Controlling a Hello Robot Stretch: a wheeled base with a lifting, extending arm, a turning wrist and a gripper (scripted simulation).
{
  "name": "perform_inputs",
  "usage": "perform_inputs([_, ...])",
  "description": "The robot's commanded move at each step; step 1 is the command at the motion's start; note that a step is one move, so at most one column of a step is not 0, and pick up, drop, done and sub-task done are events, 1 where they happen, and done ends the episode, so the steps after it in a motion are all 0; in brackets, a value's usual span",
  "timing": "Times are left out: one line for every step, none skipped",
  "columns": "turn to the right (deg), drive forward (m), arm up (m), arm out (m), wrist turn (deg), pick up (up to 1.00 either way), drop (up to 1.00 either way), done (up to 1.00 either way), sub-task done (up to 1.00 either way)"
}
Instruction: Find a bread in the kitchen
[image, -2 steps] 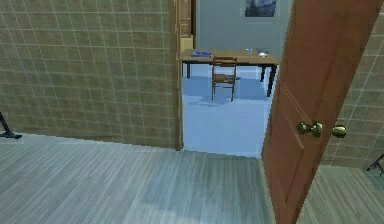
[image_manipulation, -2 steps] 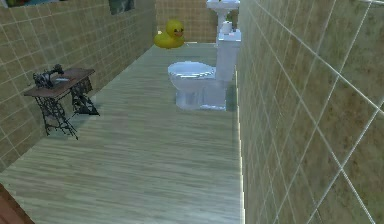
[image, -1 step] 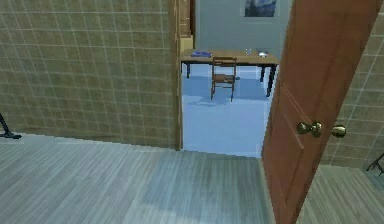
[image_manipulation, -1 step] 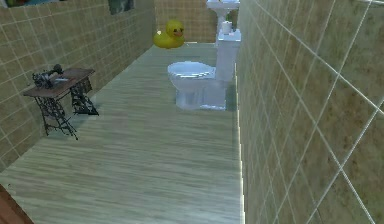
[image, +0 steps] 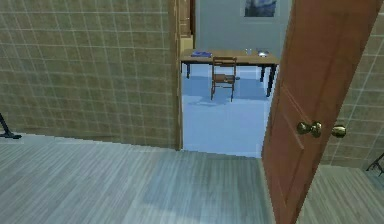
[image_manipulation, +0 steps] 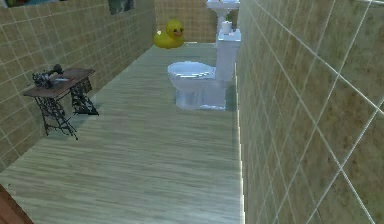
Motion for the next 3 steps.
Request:
perform_inputs([9.0,0.0,0.0,0.0,0.0,0.0,0.0,0.0,0.0])
perform_inputs([0.0,0.05,0.0,0.0,0.0,0.0,0.0,0.0,0.0])
perform_inputs([0.0,1.0,0.0,0.0,0.0,0.0,0.0,0.0,0.0])
